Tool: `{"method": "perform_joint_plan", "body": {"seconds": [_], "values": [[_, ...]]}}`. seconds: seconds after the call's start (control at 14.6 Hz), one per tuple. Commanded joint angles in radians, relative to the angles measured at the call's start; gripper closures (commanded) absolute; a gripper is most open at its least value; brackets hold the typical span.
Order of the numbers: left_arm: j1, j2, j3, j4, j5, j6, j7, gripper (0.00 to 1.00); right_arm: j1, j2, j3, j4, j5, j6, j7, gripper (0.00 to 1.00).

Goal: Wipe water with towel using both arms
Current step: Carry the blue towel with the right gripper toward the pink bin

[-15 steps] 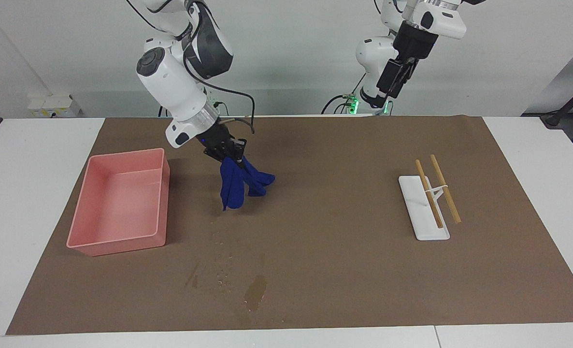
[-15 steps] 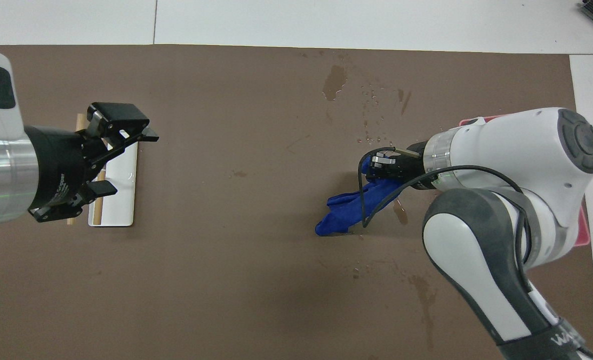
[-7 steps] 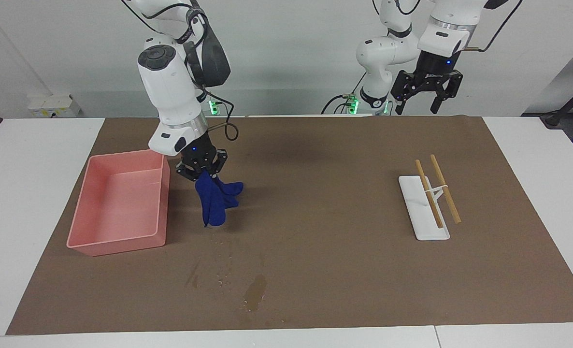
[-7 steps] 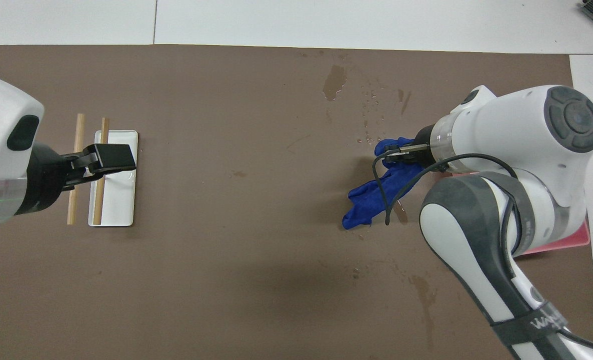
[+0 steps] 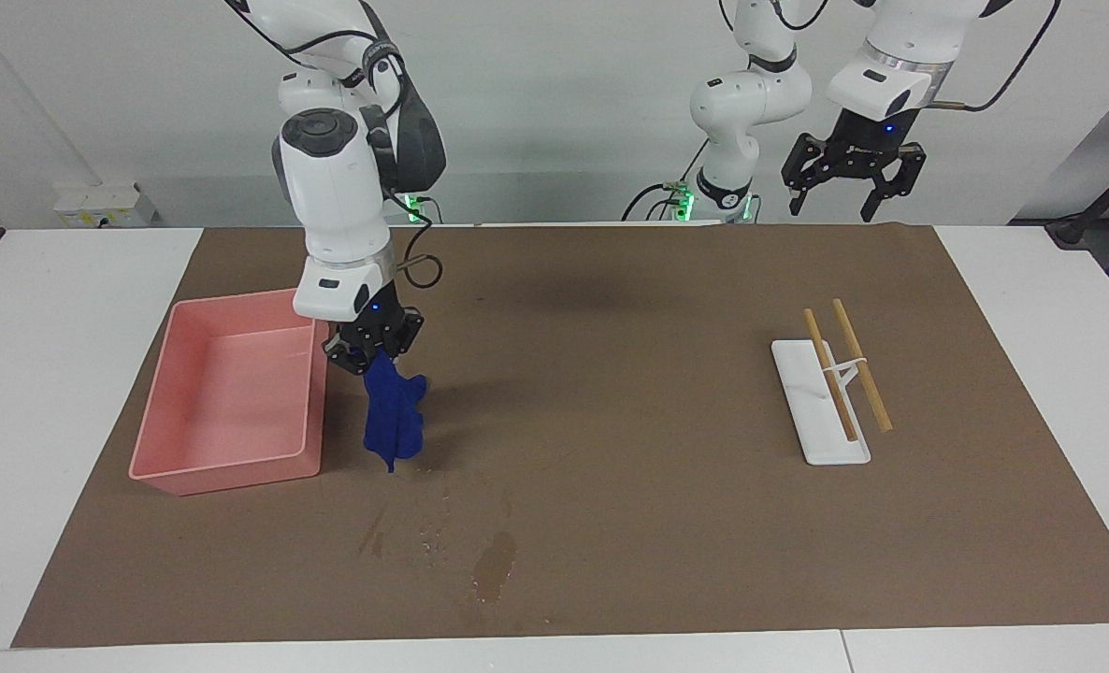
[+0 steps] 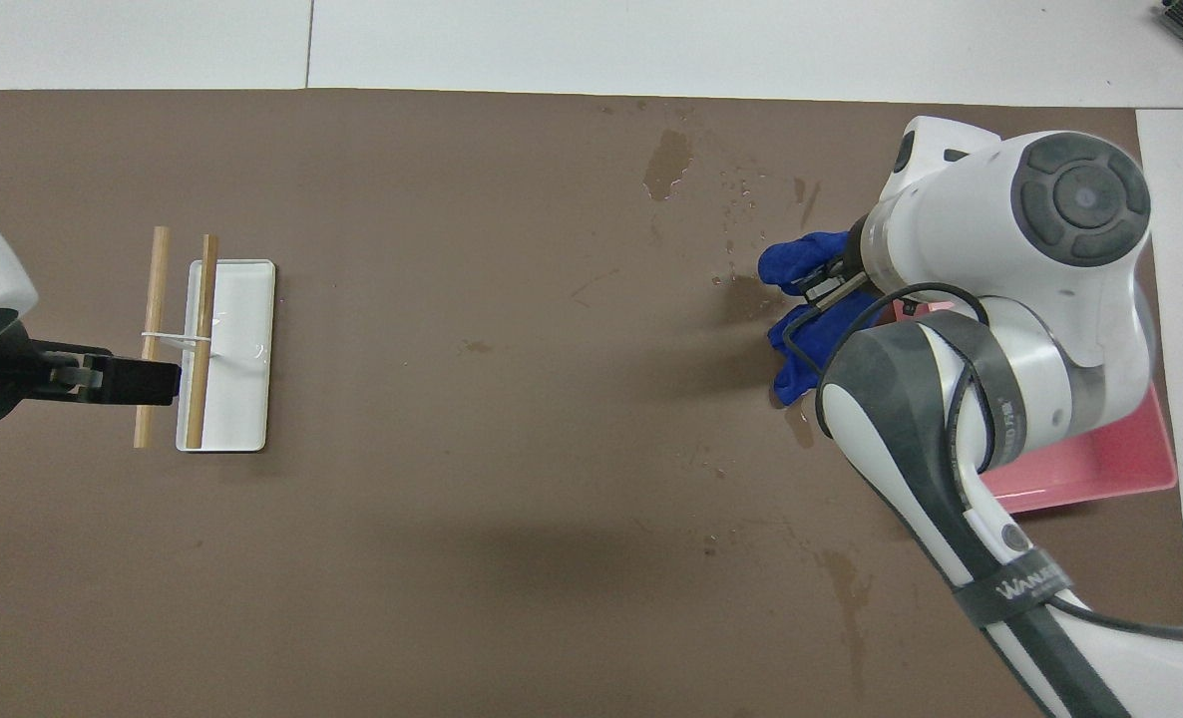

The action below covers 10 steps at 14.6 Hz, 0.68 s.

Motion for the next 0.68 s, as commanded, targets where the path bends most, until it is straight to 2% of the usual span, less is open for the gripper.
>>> {"method": "perform_joint_plan", "body": {"seconds": [0.0,0.14,0.34,0.48,0.62], "values": [[-0.014,0.006,0.05,0.008,0.017,-0.019,0.03,0.0,-0.013,-0.001,0.007,-0.087,0.061,0.058,0.055,1.0],[-0.116,0.018,0.171,0.011,0.04,-0.018,0.073,0.0,-0.016,-0.004,0.007,-0.159,0.063,0.067,0.052,1.0],[-0.307,0.038,0.374,0.031,0.086,-0.012,0.112,0.0,-0.015,0.014,0.007,-0.207,0.063,0.146,0.063,1.0],[-0.361,0.078,0.432,0.077,0.091,-0.018,0.113,0.0,-0.015,0.043,0.007,-0.242,0.063,0.223,0.063,1.0],[-0.362,0.092,0.445,0.097,0.089,-0.016,0.118,0.0,-0.015,0.082,0.005,-0.257,0.063,0.298,0.061,1.0]]}}
